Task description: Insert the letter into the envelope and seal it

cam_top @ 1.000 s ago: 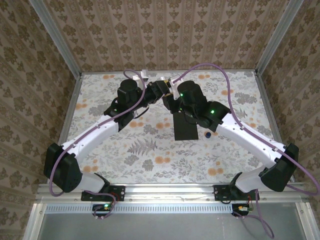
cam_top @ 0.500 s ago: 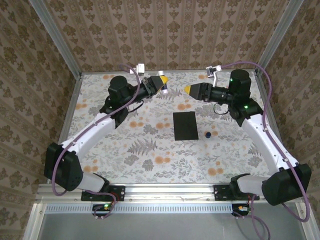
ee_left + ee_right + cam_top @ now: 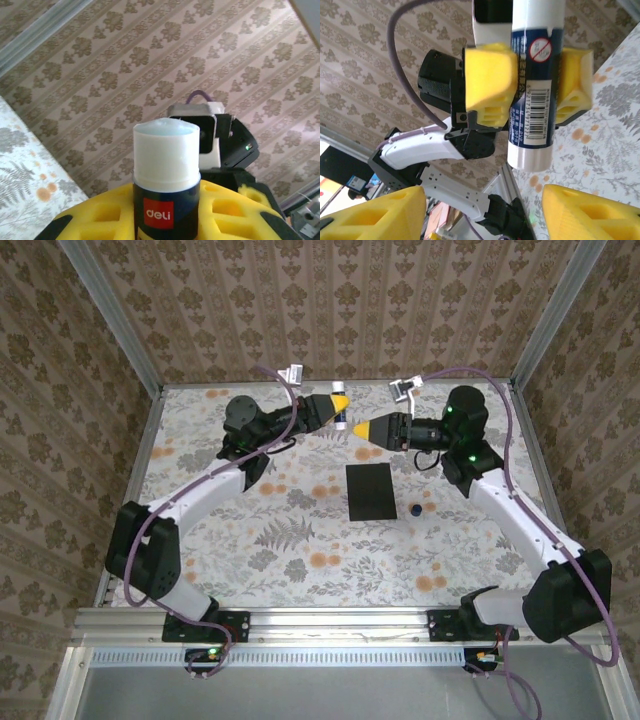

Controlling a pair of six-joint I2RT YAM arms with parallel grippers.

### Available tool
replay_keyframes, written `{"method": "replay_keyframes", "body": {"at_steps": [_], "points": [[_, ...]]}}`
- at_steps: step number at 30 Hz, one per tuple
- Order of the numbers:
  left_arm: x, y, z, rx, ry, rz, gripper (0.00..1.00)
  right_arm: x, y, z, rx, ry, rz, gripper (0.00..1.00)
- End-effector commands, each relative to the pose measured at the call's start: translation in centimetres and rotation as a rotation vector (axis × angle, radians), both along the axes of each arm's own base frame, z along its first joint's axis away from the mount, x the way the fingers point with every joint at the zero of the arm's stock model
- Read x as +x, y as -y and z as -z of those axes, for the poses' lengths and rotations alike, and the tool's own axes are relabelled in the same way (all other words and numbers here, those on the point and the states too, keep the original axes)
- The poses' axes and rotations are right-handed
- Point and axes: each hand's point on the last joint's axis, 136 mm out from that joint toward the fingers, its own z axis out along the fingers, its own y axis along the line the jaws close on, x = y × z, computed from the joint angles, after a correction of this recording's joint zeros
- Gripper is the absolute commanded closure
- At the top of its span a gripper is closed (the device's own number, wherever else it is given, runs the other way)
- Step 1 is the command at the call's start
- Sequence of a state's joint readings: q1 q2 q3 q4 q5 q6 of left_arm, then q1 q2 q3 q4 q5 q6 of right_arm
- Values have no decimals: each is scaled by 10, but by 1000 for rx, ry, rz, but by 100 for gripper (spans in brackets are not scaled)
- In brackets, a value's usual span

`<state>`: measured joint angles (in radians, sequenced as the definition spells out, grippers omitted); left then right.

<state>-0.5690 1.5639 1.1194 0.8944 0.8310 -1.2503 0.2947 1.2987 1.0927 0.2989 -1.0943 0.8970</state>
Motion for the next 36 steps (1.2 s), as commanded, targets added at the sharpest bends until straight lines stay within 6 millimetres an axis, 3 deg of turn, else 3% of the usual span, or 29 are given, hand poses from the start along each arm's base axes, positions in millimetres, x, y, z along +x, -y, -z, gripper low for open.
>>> {"method": "replay_keyframes", "body": {"at_steps": [1, 7, 16, 29, 36], "points": [[-14, -1, -22, -86, 70, 48, 100, 6, -6, 2, -2, 30, 24, 37], [-19, 1, -25, -89, 82, 64, 100, 11, -8, 3, 0, 48, 56, 37], [-19, 2, -25, -94, 69, 64, 100, 14, -11, -6, 22, 70, 63, 51], [-22, 8, -25, -104, 49, 81, 100, 21, -18, -8, 30, 71, 64, 60], [-23, 8, -27, -108, 41, 84, 100, 25, -15, -8, 17, 76, 100, 70]]}}
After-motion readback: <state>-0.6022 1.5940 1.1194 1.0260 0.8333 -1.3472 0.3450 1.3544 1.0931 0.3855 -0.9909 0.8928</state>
